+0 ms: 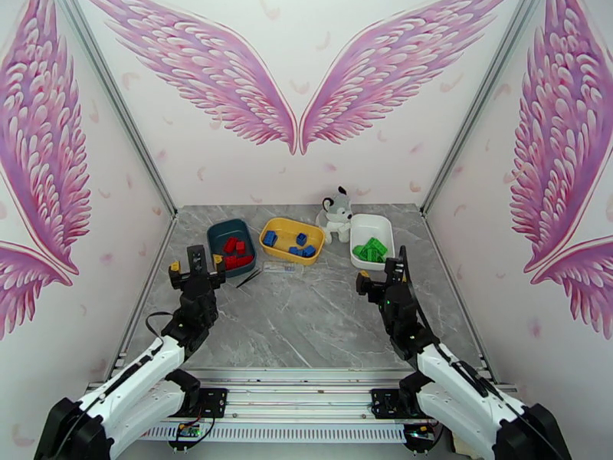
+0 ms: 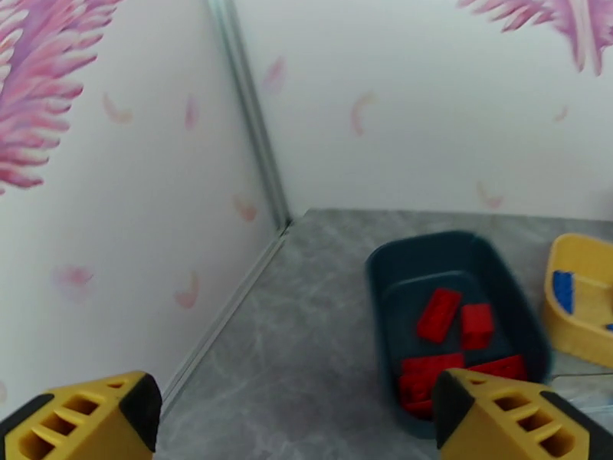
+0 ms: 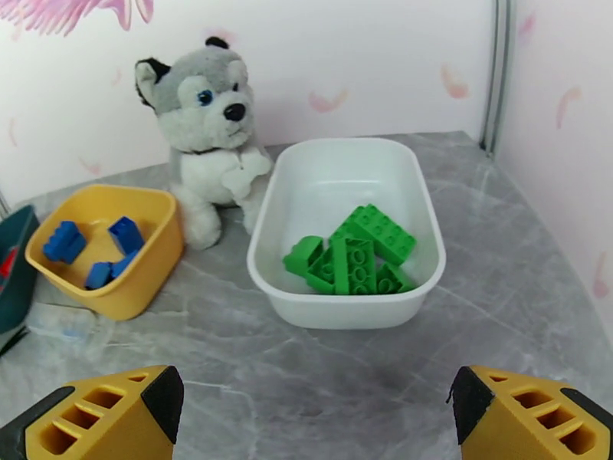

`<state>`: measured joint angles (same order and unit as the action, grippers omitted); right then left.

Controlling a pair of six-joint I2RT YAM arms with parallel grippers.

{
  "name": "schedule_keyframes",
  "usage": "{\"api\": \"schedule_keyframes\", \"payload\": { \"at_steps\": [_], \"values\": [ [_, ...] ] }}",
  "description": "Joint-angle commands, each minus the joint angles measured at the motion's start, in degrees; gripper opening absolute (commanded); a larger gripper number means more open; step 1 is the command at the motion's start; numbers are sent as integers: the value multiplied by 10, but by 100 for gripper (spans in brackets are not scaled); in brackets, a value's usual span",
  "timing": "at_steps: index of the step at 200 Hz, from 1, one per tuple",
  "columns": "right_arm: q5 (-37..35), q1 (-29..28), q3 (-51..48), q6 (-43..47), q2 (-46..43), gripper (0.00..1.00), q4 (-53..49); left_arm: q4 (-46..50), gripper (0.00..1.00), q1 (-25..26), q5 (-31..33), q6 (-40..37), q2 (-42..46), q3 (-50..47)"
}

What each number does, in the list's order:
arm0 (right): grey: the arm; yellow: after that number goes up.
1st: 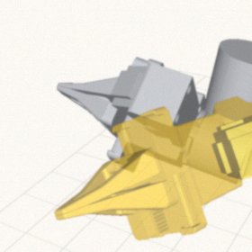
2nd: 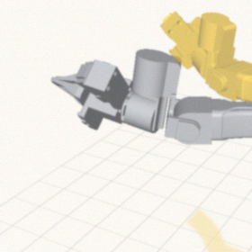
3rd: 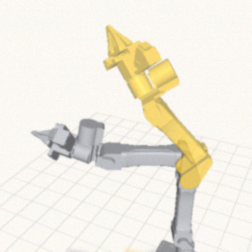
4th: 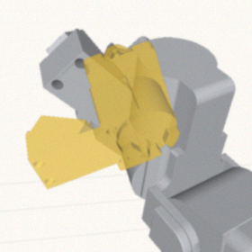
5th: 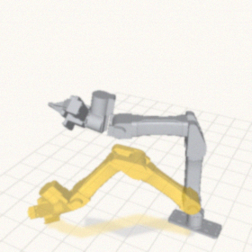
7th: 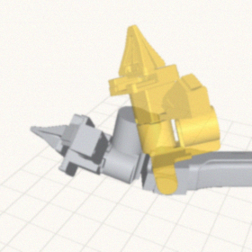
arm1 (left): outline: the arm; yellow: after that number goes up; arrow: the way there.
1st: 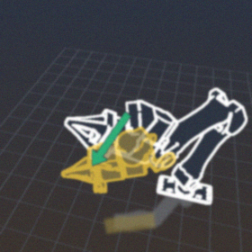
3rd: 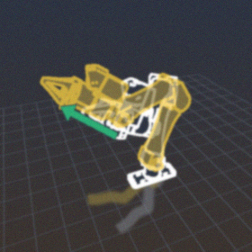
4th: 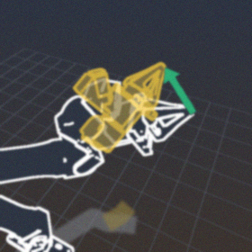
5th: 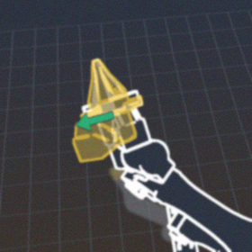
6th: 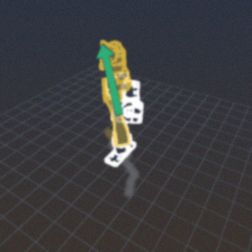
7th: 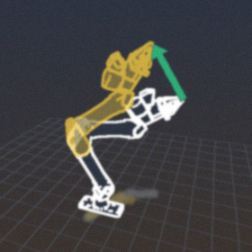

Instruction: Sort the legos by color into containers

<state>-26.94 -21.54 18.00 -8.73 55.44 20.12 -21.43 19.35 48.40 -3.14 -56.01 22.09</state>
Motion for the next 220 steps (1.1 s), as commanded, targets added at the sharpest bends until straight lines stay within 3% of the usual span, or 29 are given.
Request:
{"api": "schedule_keyframes", "payload": {
  "at_steps": [1,21,33,43,57,69,83,105,122,144,156,179,197,208,220],
  "values": [
    [-78,-1,17,75,46,99,99,-52,99,-36,12,27,-41,-17],
    [-106,-1,23,104,112,99,146,-99,99,-65,-17,39,-94,-37],
    [-92,-1,21,107,154,99,190,-158,99,-78,-21,37,-137,-49],
    [-78,1,28,105,192,99,207,-152,99,-75,-44,25,-150,-38],
    [-70,3,46,122,249,99,230,-246,99,-79,-67,14,-166,-62],
    [-65,4,81,112,261,99,164,-303,99,-88,-98,19,-182,-76],
    [-59,10,86,125,269,99,165,-361,99,-97,-138,16,-220,-81],
    [-46,13,47,169,270,99,258,-528,99,-103,-169,-9,-319,-103],
    [-26,21,36,182,276,99,295,-459,99,-109,-204,1,-295,-93],
    [-19,41,1,186,331,99,434,-505,99,-121,-228,5,-329,-104],
    [12,55,10,165,309,99,375,-544,99,-118,-223,-8,-357,-97],
    [65,83,25,143,305,99,330,-399,99,-130,-225,17,-327,-48],
    [163,139,15,99,319,99,337,-370,99,-139,-237,25,-324,-34],
    [192,149,5,102,353,100,411,-362,99,-146,-246,31,-326,-29],
    [214,150,37,104,328,99,309,-328,99,-157,-259,43,-321,-16]
  ]
}}
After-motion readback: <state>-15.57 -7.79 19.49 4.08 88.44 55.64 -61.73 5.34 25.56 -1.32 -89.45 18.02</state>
